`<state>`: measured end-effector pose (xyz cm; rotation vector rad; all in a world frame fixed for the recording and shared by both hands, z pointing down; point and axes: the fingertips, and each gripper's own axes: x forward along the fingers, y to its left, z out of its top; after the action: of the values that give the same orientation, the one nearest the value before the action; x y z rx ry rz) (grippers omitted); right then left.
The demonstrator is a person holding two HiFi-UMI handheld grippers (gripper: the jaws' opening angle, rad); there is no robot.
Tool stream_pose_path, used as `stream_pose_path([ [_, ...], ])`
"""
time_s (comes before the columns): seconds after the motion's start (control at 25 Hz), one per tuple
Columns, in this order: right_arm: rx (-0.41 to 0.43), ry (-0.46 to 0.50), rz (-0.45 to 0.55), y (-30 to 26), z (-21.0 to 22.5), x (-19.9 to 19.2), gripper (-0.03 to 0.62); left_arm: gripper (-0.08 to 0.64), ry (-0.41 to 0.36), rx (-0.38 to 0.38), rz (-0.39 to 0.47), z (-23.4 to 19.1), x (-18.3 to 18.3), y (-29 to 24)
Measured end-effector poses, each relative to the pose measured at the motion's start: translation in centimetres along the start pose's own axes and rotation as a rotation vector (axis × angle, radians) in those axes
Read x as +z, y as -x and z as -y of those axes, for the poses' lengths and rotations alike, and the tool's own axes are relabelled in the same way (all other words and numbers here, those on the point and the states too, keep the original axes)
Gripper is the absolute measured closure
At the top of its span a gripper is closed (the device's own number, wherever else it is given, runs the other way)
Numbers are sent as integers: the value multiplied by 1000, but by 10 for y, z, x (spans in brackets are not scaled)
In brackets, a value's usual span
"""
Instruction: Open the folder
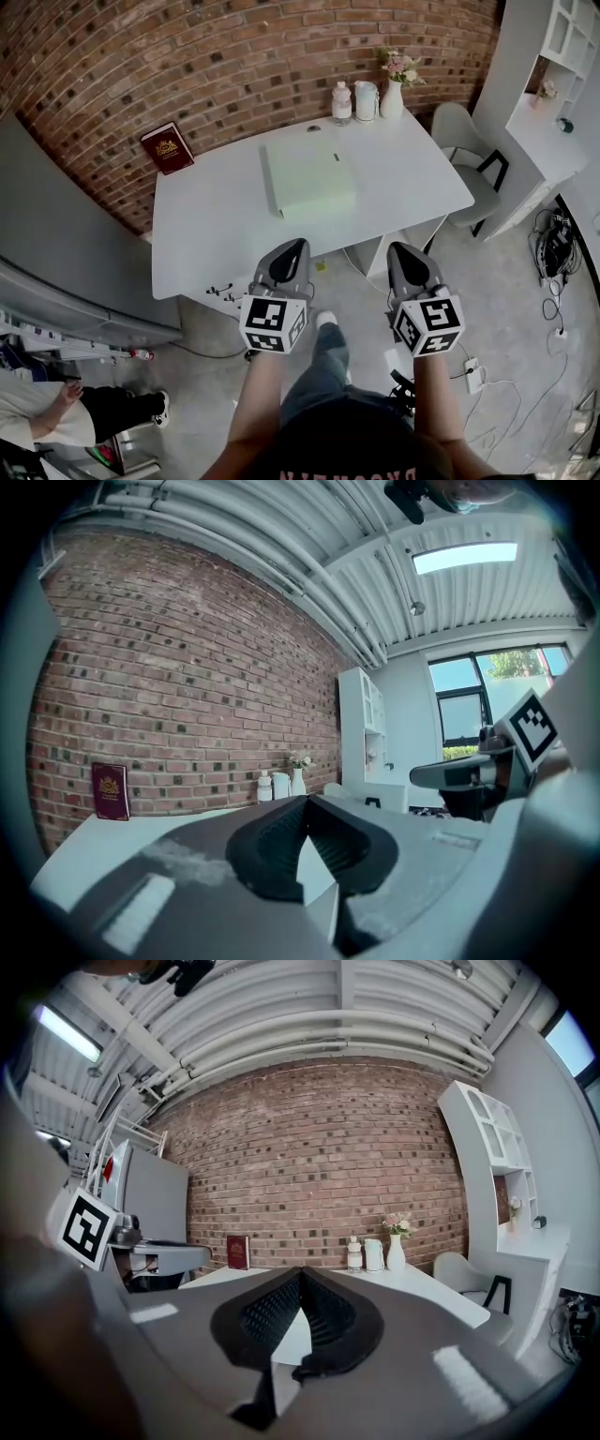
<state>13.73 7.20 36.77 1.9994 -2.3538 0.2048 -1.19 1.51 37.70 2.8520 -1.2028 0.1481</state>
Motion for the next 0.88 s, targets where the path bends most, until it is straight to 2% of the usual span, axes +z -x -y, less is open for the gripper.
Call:
stream_pose_path([
  [0.28, 1, -2, -18, -52, 25, -2, 594, 565, 10, -3, -14, -28, -6, -56],
  [0.84, 10, -6, -85, -193, 83, 5, 594, 565, 42, -34, -56, -98, -14, -189],
  [0.88, 9, -7, -90, -202, 87, 5, 594, 529, 39, -43, -65, -102, -16, -198],
])
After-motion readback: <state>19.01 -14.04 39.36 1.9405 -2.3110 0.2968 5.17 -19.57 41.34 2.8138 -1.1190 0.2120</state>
